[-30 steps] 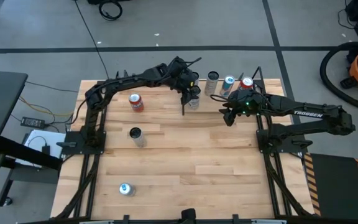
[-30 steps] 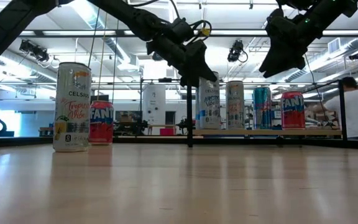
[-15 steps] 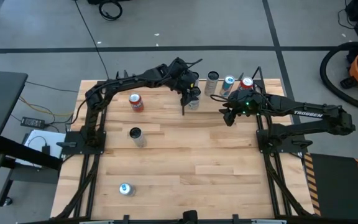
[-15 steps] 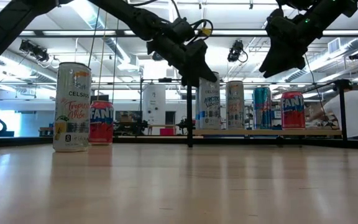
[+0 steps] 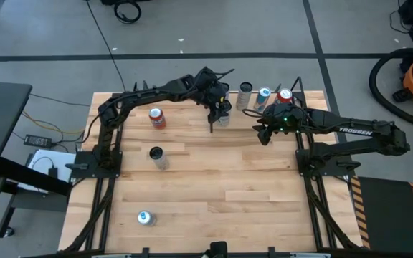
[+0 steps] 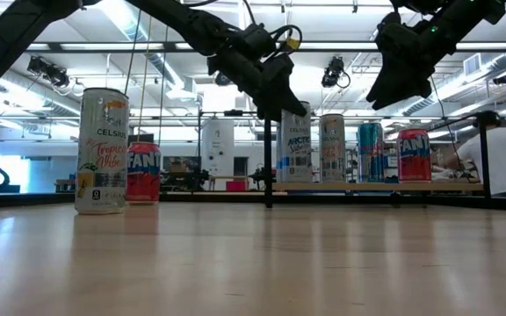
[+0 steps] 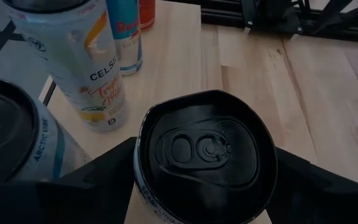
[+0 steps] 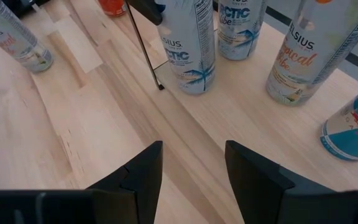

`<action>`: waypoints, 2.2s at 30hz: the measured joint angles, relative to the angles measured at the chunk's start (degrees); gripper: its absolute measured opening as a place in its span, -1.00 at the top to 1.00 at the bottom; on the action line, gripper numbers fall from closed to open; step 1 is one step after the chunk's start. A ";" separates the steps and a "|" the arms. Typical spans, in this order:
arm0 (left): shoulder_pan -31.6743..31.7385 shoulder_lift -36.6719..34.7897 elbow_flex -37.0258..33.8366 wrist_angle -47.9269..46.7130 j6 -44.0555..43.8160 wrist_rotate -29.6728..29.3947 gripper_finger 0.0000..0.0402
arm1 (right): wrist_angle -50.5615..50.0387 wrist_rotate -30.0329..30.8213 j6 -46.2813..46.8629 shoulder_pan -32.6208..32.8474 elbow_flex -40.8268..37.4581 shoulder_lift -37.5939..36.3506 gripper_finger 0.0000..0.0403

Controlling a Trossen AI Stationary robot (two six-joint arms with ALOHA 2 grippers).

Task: Place canned beverage on shelf
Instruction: Put the white blue soda can on the shelf aligned with the other blue white soda can

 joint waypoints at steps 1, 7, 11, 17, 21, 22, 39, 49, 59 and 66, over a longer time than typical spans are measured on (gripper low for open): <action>0.04 0.00 0.00 0.00 0.07 -0.14 -0.44 | 0.00 0.00 0.00 0.00 0.00 0.00 0.09; 0.07 0.00 0.00 -0.04 -0.21 -0.37 -0.44 | 0.10 0.00 0.00 0.00 0.00 0.00 0.09; 0.11 0.00 0.00 -0.11 -2.91 -0.61 -0.44 | 4.35 0.00 -2.15 0.00 0.00 0.00 0.09; 0.13 0.00 0.00 -0.13 -3.27 -0.63 -0.44 | 18.56 -0.37 -8.73 -0.03 0.03 1.87 0.09; 0.13 0.00 0.00 -0.15 -3.32 -0.61 -0.44 | 25.70 -0.58 -12.15 -1.17 0.04 5.58 0.09; 0.13 0.00 0.00 -0.15 -3.32 -0.61 -0.44 | 27.07 -0.56 -12.60 -1.65 0.04 6.78 0.09; 0.05 0.00 0.00 0.11 -5.39 -0.71 -0.44 | 44.01 -4.88 -13.31 -7.63 0.04 17.64 0.94; 0.04 0.07 -0.09 0.91 -4.37 -0.46 -0.44 | 47.15 -7.52 -12.03 -8.11 0.01 22.81 0.92; 0.11 -0.26 -0.13 0.46 -3.52 -0.54 -0.44 | 51.36 -10.37 -10.32 -9.93 0.33 27.24 0.94; 0.11 -0.31 -0.13 0.66 -3.21 -0.65 -0.44 | 50.97 -10.41 -9.88 -9.90 0.31 27.58 0.95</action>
